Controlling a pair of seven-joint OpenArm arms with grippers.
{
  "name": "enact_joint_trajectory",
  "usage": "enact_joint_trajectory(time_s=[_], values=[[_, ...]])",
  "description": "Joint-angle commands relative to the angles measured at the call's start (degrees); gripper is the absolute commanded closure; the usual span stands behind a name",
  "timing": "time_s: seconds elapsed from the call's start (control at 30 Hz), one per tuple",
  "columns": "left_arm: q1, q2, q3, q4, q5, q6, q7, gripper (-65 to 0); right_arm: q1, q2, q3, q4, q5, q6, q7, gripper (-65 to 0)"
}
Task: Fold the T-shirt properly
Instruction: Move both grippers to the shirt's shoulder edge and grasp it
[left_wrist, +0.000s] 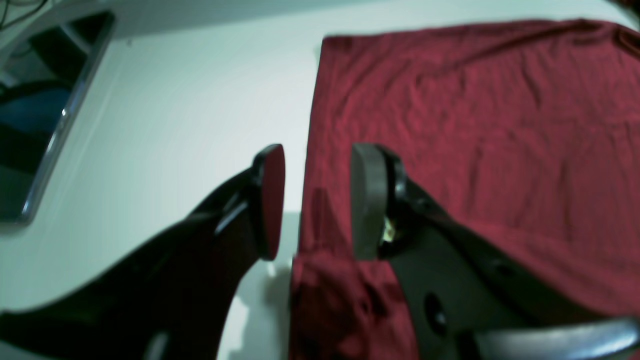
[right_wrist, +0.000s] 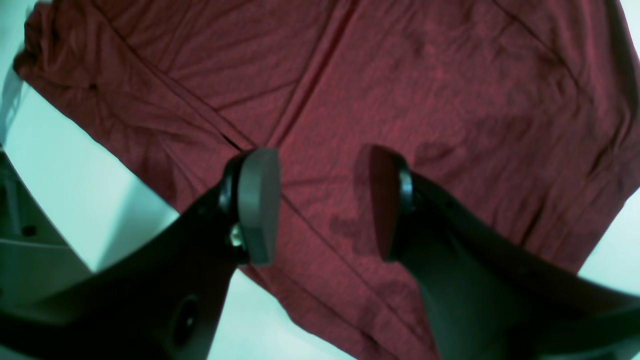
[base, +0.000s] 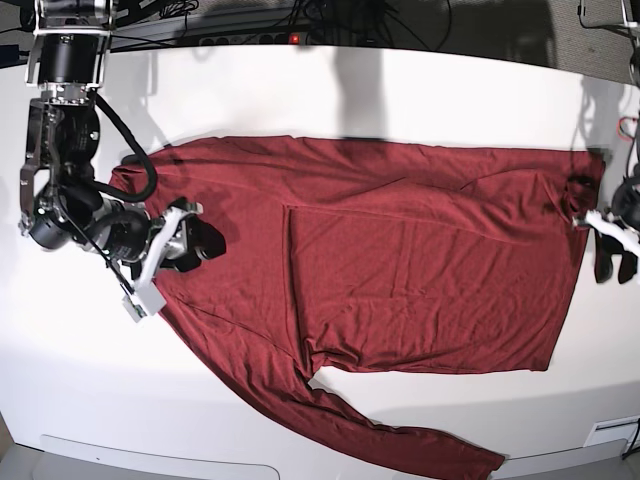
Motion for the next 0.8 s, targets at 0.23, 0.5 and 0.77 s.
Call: enact_joint_trajectory(time_s=[0.23,0.5,0.77], values=[[-12.63,-1.18,-0.42,-15.06,-2.97,-7.10,-0.96,-21.5,9.97,-2.89,-0.39,-7.85,-3.41,0.28,2.86,-27.6],[-19.58,-1.18,-0.42,-21.75,-3.26,-8.48,6.36,-13.8,19.96,-7.82,-3.56,-20.52,-6.12,0.28,-1.14,-21.6],[-18.71,-1.46,-0.42,-21.73,-7.54,-8.48,14.60,0.0,19.76,-8.52,-3.50,-20.41,-6.19,0.28,-6.45,0.0]])
